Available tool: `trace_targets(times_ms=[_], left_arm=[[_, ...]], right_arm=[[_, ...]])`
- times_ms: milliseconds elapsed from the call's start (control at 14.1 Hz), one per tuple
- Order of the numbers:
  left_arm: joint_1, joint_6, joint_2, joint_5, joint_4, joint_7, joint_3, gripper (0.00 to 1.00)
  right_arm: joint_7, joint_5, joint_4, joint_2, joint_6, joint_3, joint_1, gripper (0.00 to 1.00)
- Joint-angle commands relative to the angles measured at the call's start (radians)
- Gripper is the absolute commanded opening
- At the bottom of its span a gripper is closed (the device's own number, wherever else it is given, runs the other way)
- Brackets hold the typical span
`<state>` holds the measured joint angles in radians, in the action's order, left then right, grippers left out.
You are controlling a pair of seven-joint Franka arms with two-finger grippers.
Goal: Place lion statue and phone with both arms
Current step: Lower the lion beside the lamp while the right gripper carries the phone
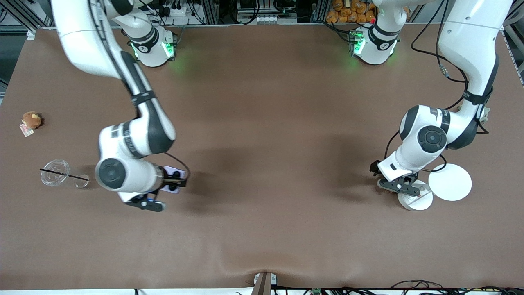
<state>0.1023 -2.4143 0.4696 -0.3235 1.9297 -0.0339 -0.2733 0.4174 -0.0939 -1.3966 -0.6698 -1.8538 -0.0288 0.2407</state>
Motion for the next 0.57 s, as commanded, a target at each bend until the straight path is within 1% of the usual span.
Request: trace_targets(times_ms=[0, 142, 284, 355, 498], left_arm=[[0.002, 0.111, -0.069, -0.003, -0.009, -0.007, -0.029, 1.0], [0.005, 0.2, -0.112, -0.003, -0.035, -0.006, -0.044, 1.0], [0.007, 0.337, -0.166, 0.0, -0.081, -0.004, -0.067, 1.0], [0.005, 0.424, -0.189, 0.009, -0.122, -0.006, -0.084, 1.0], [0.004, 0.622, -0.204, 0.015, -0.245, -0.001, -0.098, 1.0]], right_arm=[[-0.083, 0.029, -0.084, 0.032, 0.002, 0.009, -0.078, 0.0], [-0.173, 0.033, -0.139, 0.033, -0.037, 0.01, -0.164, 0.0], [-0.238, 0.033, -0.197, 0.048, -0.083, 0.012, -0.199, 0.0], [-0.252, 0.033, -0.222, 0.052, -0.111, 0.01, -0.208, 0.0], [-0.29, 0.034, -0.243, 0.052, -0.154, 0.009, -0.237, 0.0]])
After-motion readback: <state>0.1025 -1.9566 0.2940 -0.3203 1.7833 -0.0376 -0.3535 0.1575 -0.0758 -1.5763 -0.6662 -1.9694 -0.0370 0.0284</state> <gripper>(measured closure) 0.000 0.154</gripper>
